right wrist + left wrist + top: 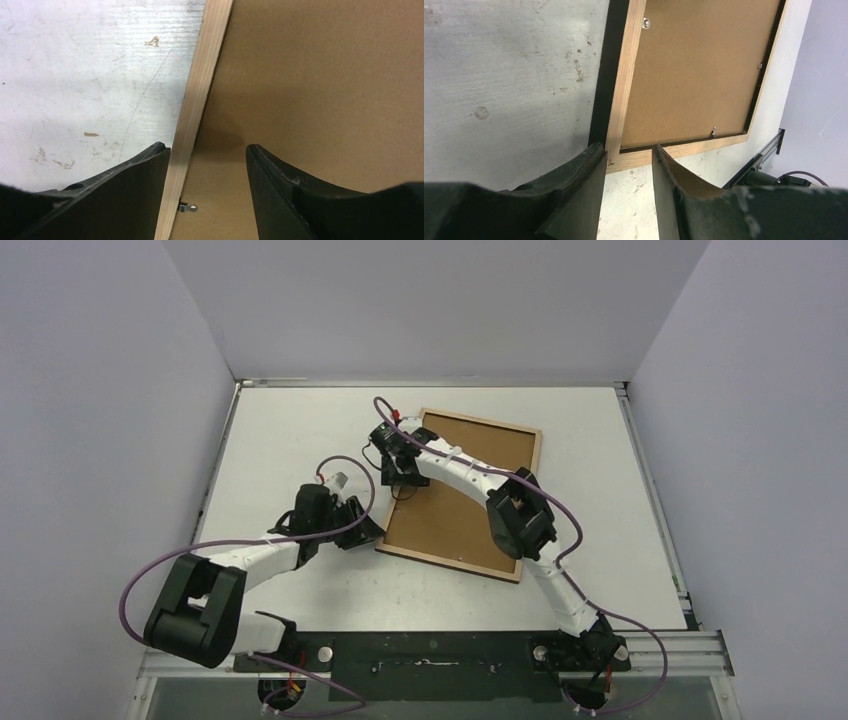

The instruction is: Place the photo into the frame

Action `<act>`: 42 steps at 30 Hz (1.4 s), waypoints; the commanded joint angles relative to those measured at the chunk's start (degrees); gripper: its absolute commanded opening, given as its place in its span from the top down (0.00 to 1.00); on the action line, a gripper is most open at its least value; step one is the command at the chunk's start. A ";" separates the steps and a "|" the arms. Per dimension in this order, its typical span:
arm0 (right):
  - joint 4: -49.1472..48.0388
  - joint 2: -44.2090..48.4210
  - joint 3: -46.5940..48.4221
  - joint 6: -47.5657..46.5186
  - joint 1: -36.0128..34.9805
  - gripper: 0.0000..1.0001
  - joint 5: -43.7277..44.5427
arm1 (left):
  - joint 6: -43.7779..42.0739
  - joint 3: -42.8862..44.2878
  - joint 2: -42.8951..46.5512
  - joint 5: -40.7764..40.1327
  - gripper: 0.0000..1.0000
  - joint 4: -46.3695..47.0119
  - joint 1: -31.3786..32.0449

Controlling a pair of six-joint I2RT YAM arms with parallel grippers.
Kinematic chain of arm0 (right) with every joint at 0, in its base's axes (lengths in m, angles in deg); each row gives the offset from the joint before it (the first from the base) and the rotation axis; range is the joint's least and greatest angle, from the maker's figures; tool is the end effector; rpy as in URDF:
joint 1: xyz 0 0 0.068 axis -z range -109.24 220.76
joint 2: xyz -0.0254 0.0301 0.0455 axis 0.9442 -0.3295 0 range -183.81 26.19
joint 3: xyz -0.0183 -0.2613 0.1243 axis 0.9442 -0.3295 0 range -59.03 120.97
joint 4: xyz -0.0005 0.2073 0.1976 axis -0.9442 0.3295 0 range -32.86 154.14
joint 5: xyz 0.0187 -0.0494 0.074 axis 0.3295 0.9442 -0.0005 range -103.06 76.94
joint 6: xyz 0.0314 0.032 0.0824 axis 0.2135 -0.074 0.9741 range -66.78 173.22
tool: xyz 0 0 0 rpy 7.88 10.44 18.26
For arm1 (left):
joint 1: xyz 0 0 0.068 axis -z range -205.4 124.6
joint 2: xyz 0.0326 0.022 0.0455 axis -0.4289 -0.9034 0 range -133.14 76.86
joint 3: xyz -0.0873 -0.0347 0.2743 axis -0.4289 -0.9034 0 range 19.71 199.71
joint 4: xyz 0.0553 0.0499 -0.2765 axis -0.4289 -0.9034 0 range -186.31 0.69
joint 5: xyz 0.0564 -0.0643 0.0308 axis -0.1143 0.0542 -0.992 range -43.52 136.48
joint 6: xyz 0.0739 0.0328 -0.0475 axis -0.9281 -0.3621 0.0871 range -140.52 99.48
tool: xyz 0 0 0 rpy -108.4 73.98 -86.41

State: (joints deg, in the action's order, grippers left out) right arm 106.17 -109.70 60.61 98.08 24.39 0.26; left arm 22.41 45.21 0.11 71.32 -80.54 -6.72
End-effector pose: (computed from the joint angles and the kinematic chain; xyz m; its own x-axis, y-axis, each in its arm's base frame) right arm 0.4040 0.3955 0.1492 -0.8942 0.0567 -0.4440 -0.0101 0.9891 0.1466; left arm 0.2571 -0.1245 0.1118 -0.8663 -0.3597 -0.3467 -0.0083 0.7042 -0.7100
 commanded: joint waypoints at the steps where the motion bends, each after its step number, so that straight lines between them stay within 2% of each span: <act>1: -1.31 -0.59 3.43 -1.18 -0.82 0.42 2.55 | -0.28 0.93 3.15 -2.19 0.63 -1.51 0.22; 13: 2.49 -5.29 7.56 -0.55 -2.04 0.47 4.77 | -1.26 1.39 10.63 -12.89 0.63 -12.87 -0.11; 20: 8.57 -6.65 10.16 1.75 -2.24 0.57 6.64 | -1.72 0.76 16.29 -15.93 0.62 -15.20 -0.83; 22: 9.04 -5.93 9.14 2.59 -2.33 0.62 6.42 | -1.70 0.66 16.07 -14.42 0.61 -14.00 -0.92; 26: 9.03 -4.81 8.45 2.76 -2.32 0.79 5.25 | -1.90 -0.92 14.44 -7.51 0.55 -5.52 -0.84; 32: 9.03 -3.14 8.77 2.76 -2.20 1.00 3.12 | -0.50 -2.70 11.77 -3.52 0.45 1.70 -0.69; 35: 7.73 -0.93 8.47 2.64 -2.04 1.00 2.68 | 0.97 -3.96 10.97 -2.63 0.38 4.93 -0.66; 38: 8.25 0.63 10.00 2.47 -1.91 1.00 2.57 | 1.59 -4.31 10.36 -1.72 0.26 6.78 -0.66; 42: 7.62 4.07 8.14 3.38 -1.58 1.00 0.71 | 2.53 -3.65 6.62 0.55 0.22 8.39 -0.66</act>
State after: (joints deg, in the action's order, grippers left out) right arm 113.58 -114.56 68.61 101.51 22.36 2.28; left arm 23.53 40.84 9.51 68.33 -78.42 -7.38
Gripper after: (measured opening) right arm 0.205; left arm 0.768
